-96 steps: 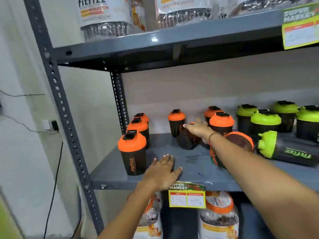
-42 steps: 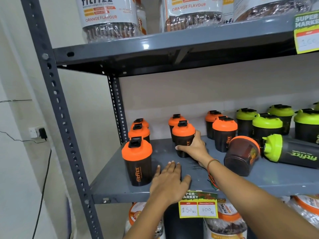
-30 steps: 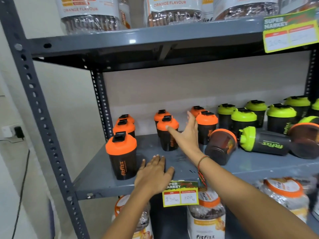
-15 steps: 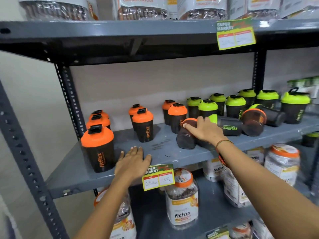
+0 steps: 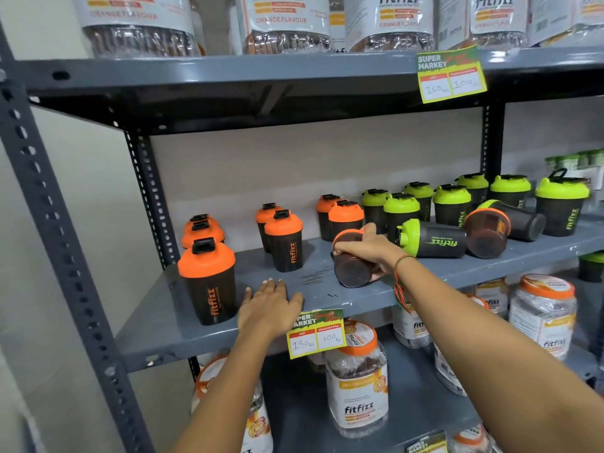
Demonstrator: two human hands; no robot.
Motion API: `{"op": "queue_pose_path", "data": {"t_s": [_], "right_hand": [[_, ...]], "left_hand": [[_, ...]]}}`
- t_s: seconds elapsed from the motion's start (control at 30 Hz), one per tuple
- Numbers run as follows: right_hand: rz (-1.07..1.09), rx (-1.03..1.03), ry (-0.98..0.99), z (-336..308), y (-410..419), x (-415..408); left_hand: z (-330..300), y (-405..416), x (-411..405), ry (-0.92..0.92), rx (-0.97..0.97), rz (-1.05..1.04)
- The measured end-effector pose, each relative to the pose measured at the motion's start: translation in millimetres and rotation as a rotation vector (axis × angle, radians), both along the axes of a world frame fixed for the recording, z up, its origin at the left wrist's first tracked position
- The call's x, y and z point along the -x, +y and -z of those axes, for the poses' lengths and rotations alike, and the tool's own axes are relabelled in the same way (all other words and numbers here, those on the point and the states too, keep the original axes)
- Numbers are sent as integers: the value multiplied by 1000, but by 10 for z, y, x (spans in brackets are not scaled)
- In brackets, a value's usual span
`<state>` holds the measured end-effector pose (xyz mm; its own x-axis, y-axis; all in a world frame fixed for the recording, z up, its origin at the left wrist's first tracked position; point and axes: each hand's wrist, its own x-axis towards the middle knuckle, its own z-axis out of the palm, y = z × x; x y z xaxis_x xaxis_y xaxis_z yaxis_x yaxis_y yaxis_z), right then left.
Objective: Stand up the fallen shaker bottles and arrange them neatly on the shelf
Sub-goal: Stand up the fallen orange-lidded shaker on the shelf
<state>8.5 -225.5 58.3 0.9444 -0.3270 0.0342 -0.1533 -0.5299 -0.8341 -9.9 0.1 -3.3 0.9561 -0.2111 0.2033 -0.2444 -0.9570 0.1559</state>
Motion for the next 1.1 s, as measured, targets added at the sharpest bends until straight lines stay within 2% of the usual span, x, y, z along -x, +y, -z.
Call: {"op": "queue_pose_path", "data": {"t_s": [0.1,0.23,0.33,0.53,0.77,0.97,1.1], "right_hand": [[38,135,-140,-20,71,10],[114,269,-553,39,381,87],[128,412,-733,194,615,145],[71,516,-798,463,819,166],[90,539,-802,599,929,237],[77,451,-778,590,796,349],[108,292,-890,390,365,440]], "left_hand": [[-7,-4,19,3,12,1],[-16,3,20,2,13,-4],[-31,11,22,17,2,-9],[-45,60,70,33,-18,18],[2,92,100,-12,-13,17],[5,113,55,3,33,33],[-4,111,-3,40,8,51]]}}
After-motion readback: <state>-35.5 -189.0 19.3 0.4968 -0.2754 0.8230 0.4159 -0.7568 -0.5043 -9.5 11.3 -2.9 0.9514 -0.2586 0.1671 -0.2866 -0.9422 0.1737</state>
